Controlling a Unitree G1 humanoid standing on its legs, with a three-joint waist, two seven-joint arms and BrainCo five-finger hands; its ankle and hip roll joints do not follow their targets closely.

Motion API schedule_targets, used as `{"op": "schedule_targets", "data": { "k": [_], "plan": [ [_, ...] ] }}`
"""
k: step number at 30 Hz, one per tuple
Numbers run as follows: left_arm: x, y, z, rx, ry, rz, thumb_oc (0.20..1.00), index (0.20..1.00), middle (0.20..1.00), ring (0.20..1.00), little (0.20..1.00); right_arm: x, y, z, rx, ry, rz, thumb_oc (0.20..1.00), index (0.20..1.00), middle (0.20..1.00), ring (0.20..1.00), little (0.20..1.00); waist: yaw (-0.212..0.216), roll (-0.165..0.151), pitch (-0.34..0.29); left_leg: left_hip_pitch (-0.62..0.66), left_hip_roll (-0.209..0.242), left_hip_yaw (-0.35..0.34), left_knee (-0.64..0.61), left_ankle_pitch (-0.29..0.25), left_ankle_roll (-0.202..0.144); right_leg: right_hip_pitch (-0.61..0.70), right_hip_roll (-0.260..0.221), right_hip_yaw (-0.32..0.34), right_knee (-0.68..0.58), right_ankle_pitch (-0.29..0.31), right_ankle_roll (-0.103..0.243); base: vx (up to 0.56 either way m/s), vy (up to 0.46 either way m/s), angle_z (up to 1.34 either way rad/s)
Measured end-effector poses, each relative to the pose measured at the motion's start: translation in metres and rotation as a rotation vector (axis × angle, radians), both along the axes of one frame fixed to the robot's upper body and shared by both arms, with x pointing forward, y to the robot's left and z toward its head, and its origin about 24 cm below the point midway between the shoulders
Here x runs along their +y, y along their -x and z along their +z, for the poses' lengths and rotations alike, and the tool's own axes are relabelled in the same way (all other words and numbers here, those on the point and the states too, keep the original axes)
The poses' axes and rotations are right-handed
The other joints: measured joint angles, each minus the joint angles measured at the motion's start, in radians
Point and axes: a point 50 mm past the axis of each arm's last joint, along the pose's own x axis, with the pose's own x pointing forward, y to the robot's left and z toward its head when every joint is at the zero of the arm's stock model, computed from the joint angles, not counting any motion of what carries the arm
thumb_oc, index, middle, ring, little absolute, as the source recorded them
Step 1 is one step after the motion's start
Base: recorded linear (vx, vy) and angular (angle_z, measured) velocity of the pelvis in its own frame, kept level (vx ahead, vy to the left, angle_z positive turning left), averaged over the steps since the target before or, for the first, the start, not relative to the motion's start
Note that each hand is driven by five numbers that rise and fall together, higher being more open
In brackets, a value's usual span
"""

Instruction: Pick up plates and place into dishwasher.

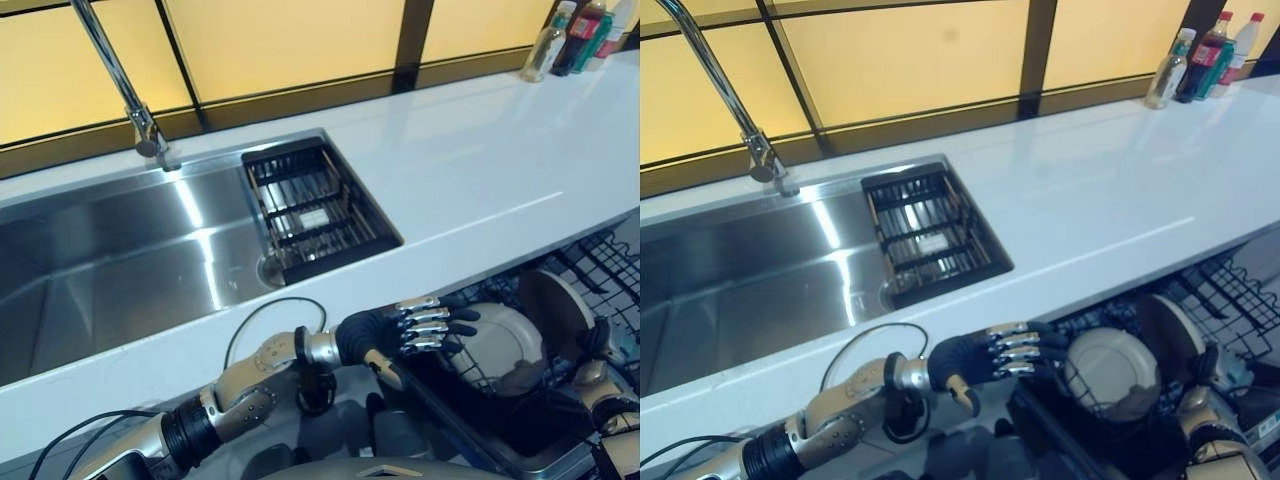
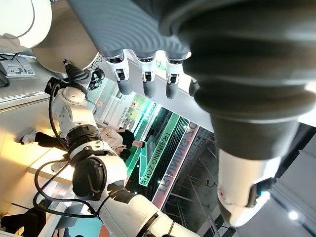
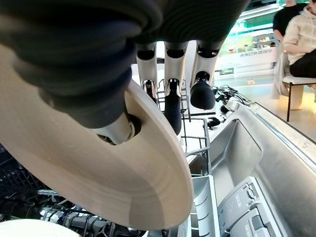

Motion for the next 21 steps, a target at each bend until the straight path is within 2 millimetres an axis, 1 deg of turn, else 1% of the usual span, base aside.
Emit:
{"op": "schedule_targets", "data": {
  "k": [1, 2, 3, 4, 9, 14, 21],
  "plan": [
    [0.0, 0.0, 0.0, 0.0, 0.0, -0.002, 1.0, 1.0, 1.0, 1.0, 1.0, 0.0, 0.001, 0.0, -0.001, -0.004, -0.008, 0.2, 0.2, 0.2, 0.2, 0.2, 0.0, 0.0, 0.0, 0.0, 0.0, -0.002, 0.001, 0.0, 0.0, 0.002, 0.0, -0.003, 0.0, 0.0, 0.0, 0.01, -0.012, 0.06],
    [0.0, 0.0, 0.0, -0.001, 0.001, -0.004, 1.0, 1.0, 1.0, 1.0, 1.0, 0.0, 0.001, 0.0, -0.001, -0.006, -0.015, 0.473, 0.473, 0.473, 0.473, 0.473, 0.001, 0.0, 0.0, 0.0, 0.0, -0.003, 0.002, 0.0, 0.0, 0.003, 0.0, -0.003, 0.0, 0.0, 0.0, 0.01, -0.008, 0.04],
    [0.0, 0.0, 0.0, -0.002, 0.001, -0.006, 1.0, 1.0, 1.0, 1.0, 1.0, 0.0, 0.001, -0.001, 0.0, -0.005, -0.018, 0.699, 0.699, 0.699, 0.699, 0.699, 0.001, 0.0, 0.0, 0.001, 0.0, -0.003, 0.004, 0.0, 0.0, 0.004, 0.0, -0.003, 0.0, 0.0, 0.0, 0.0, 0.0, 0.0],
    [0.0, 0.0, 0.0, -0.002, 0.001, -0.006, 1.0, 1.0, 1.0, 1.0, 1.0, 0.0, 0.001, -0.001, 0.0, -0.006, -0.019, 1.0, 1.0, 1.0, 1.0, 1.0, 0.001, 0.0, -0.001, 0.001, 0.0, -0.004, 0.005, 0.0, 0.0, 0.006, 0.0, -0.003, 0.0, 0.0, 0.0, 0.0, 0.0, 0.0],
    [0.0, 0.0, 0.0, 0.0, -0.001, -0.008, 1.0, 1.0, 1.0, 1.0, 1.0, 0.008, 0.007, -0.015, 0.029, -0.06, -0.071, 1.0, 1.0, 1.0, 1.0, 1.0, 0.0, 0.001, -0.002, 0.006, -0.001, -0.004, 0.008, 0.0, 0.0, 0.013, -0.001, -0.003, -0.001, 0.001, 0.0, 0.0, 0.0, 0.0],
    [0.0, 0.001, -0.001, 0.005, -0.007, -0.011, 1.0, 1.0, 1.0, 1.0, 1.0, 0.008, 0.009, -0.017, 0.038, -0.063, -0.081, 1.0, 1.0, 1.0, 1.0, 1.0, 0.0, -0.004, -0.007, 0.006, 0.0, -0.004, 0.009, 0.0, 0.0, 0.014, -0.001, -0.003, -0.002, 0.003, 0.001, 0.0, 0.0, 0.0],
    [0.0, 0.002, -0.003, 0.015, -0.016, -0.015, 1.0, 1.0, 1.0, 1.0, 1.0, 0.007, 0.014, -0.019, 0.047, -0.063, -0.1, 1.0, 1.0, 1.0, 1.0, 1.0, 0.001, -0.014, -0.03, 0.006, 0.0, -0.004, 0.01, -0.001, 0.001, 0.016, -0.001, -0.004, -0.004, 0.003, 0.002, 0.0, 0.0, 0.0]
  ]
}}
